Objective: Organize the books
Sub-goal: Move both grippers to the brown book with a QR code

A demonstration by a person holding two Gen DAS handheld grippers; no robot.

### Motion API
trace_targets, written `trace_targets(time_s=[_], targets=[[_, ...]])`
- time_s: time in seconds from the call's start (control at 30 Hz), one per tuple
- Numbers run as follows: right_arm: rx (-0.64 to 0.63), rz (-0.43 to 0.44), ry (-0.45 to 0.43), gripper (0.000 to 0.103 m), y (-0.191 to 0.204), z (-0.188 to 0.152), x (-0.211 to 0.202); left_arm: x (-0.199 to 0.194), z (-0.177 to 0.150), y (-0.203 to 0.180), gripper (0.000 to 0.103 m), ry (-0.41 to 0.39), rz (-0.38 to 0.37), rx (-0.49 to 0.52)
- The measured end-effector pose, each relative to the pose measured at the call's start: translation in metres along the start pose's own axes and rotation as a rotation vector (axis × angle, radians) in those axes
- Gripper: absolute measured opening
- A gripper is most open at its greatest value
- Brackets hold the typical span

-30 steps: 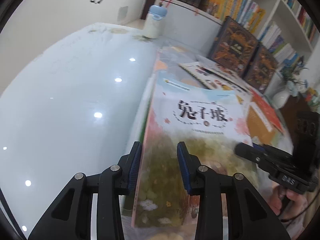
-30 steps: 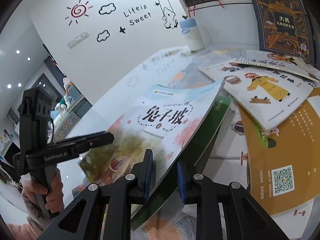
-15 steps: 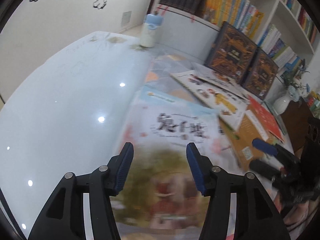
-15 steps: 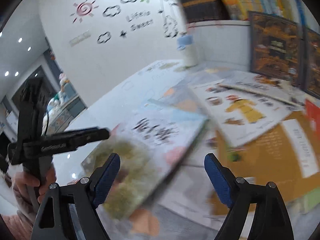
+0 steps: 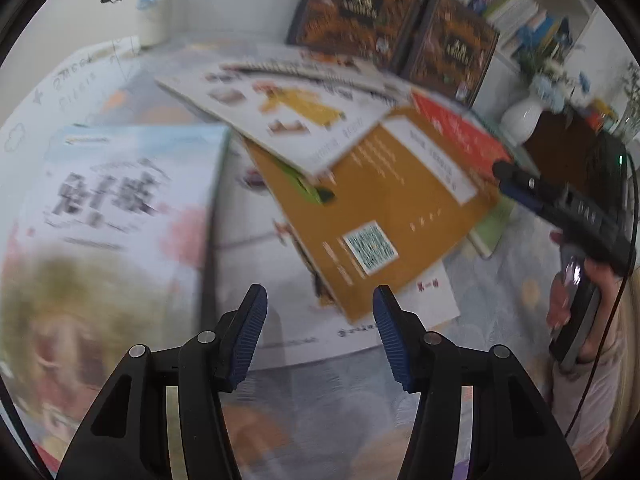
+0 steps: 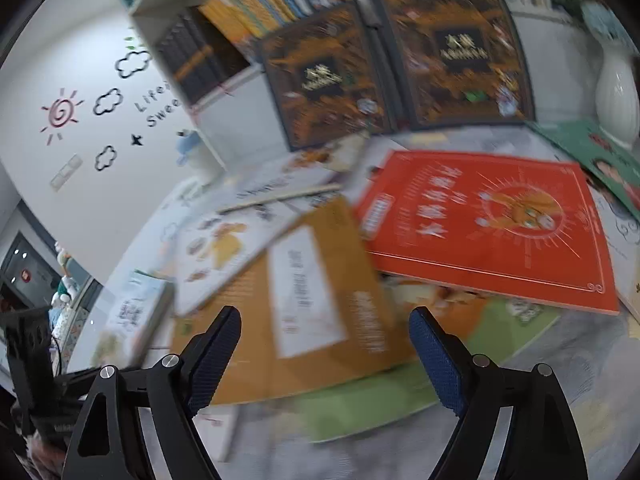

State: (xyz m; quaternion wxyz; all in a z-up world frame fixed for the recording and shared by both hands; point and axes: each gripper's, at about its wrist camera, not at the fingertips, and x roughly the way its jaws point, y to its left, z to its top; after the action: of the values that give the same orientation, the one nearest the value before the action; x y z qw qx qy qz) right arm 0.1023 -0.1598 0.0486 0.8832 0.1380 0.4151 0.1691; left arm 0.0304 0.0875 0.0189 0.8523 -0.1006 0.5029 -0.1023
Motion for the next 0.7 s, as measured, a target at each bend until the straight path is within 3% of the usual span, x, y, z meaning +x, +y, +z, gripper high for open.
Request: trace_targets(time_s=[0.07, 0.13, 0.27, 0.3, 0.4, 0.57, 0.7], targets=[[-0.002, -0.022, 0.038, 0.085, -0.009, -0.002, 0.008, 0.004, -0.001, -0.010, 0.053, -0.018, 0.070, 0.016], [-0.029, -0.015, 0.037, 0.085, -0.007, -0.005, 0.011, 0.006, -0.001, -0.015, 0.057, -0.014, 0.088, 0.020], [-0.025, 0.094, 0.069, 0.087, 0.001, -0.009, 0.014, 0.010, -0.002, -0.030, 0.061, -0.006, 0.048, 0.076], [-0.032, 0.100, 0.074, 0.087, 0.004, -0.011, 0.013, 0.012, -0.003, -0.035, 0.067, -0.002, 0.036, 0.094], [-0.063, 0.068, 0.073, 0.087, 0.009, -0.017, 0.008, 0.013, -0.011, -0.048, 0.068, -0.006, 0.065, 0.150], [-0.083, 0.060, 0.079, 0.087, 0.011, -0.037, -0.023, -0.001, -0.027, -0.052, 0.068, 0.024, -0.029, 0.137], [-0.116, 0.044, 0.068, 0.087, 0.021, -0.057, -0.066, -0.023, -0.046, -0.067, 0.068, 0.023, -0.050, 0.170]])
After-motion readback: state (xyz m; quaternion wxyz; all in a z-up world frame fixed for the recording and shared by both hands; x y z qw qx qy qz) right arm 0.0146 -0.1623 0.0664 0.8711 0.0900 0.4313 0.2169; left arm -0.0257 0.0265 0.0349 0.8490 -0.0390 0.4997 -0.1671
